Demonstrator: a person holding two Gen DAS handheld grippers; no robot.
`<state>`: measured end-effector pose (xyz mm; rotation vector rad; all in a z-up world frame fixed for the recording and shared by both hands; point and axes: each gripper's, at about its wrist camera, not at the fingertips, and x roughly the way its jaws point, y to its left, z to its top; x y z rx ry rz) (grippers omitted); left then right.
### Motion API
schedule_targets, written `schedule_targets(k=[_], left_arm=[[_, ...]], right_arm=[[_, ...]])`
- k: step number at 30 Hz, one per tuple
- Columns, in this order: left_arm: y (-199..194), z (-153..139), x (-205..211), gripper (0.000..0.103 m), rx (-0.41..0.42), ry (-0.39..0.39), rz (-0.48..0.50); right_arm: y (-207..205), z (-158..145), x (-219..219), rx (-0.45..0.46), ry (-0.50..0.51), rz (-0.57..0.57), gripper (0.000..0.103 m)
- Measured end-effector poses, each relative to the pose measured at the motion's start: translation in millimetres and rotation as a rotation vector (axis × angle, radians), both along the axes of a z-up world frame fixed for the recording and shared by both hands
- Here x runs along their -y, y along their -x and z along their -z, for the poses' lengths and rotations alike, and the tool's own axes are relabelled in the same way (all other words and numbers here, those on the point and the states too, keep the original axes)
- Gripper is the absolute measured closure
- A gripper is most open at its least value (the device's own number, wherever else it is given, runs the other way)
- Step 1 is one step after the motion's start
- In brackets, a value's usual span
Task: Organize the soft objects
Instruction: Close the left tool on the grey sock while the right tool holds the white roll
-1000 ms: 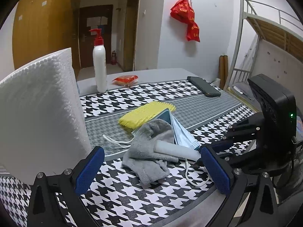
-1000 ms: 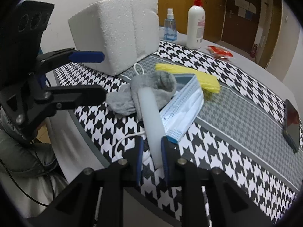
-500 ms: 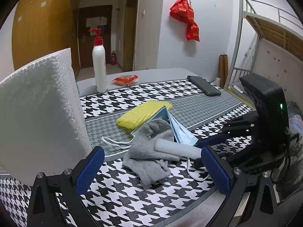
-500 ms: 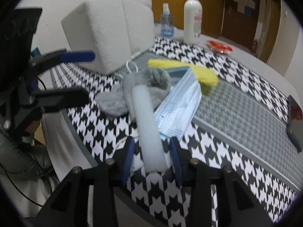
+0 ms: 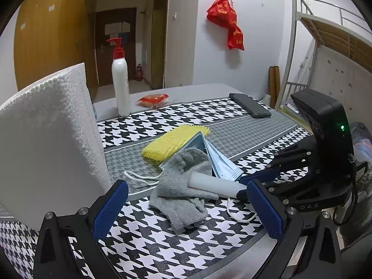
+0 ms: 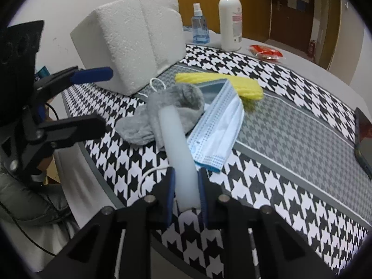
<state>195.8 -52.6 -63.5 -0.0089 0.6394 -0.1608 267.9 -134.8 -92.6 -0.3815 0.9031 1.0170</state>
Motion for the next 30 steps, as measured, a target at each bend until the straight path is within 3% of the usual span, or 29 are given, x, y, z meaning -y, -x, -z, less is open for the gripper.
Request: schedule_targets(k=[7,18,24,30], left_arm=[[-2.3,2.1,-1.9,0.001,-0.011,0.004,-0.007],[-10.9,3.5,7.9,0.001,-0.024,-0.006,0.020],[-18.2,7.4,9.0,0.001,-0.048,-0.006,0.017],[-30.1,14.1,6.1,0.003,-0.094,0.003,-0.009]], right_arm=[[-2.0,-8.0,8.2,-0.039,-0.067,0.006,0.087],[-1.5,-47.9,49.3,-0.026,-0.230,0.123,0.087],[-2.6,-54.8,80.6,0.006,-0.254,0.226,0.087],[-7.8,-42.3,105.6,-0.012,-0.241,0.329,0.087]])
